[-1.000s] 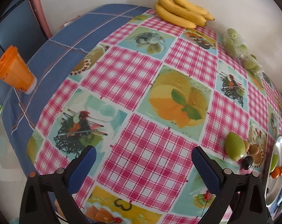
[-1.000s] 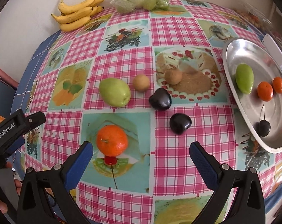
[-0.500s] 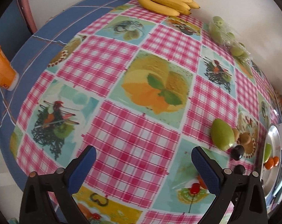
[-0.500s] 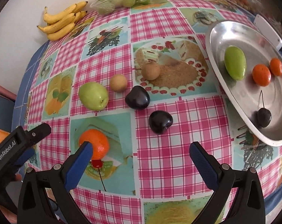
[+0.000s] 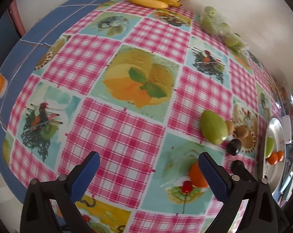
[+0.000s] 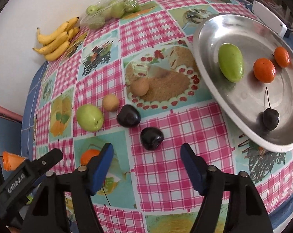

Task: Organize fruits
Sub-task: 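Grasp the tangerine with the left tool while the right tool grasps a dark plum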

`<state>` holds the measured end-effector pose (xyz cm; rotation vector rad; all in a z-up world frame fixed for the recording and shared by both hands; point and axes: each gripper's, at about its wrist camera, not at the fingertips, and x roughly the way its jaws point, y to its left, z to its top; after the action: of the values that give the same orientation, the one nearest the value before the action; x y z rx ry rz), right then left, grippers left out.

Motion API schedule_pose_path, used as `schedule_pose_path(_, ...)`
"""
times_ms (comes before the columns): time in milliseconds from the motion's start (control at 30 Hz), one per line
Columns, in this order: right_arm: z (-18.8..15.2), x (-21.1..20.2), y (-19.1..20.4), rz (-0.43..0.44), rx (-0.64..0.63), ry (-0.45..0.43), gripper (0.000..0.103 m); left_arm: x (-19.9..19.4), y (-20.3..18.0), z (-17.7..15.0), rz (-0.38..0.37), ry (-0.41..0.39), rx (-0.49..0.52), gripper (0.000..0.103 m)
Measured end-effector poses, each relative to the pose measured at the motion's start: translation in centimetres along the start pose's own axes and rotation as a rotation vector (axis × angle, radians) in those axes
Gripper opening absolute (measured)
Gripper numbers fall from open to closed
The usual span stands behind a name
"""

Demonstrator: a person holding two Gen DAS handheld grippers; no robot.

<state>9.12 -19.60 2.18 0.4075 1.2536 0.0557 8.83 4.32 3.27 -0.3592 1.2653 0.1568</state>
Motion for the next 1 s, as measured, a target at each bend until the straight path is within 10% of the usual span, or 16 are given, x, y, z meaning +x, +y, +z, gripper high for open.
schedule_pose_path(633,0.9,1.3,0.2,0.018,-0.012,0.036,0.026,0.7,-5.0,-1.8,-0.147,0.104,0.166,0.072)
schedule_pose_path(1000,1.0,0.5,0.1,0.053,-0.015,0.023,0.026,0.8,-6.0,-2.1,-0.178,0.116,0.197,0.046)
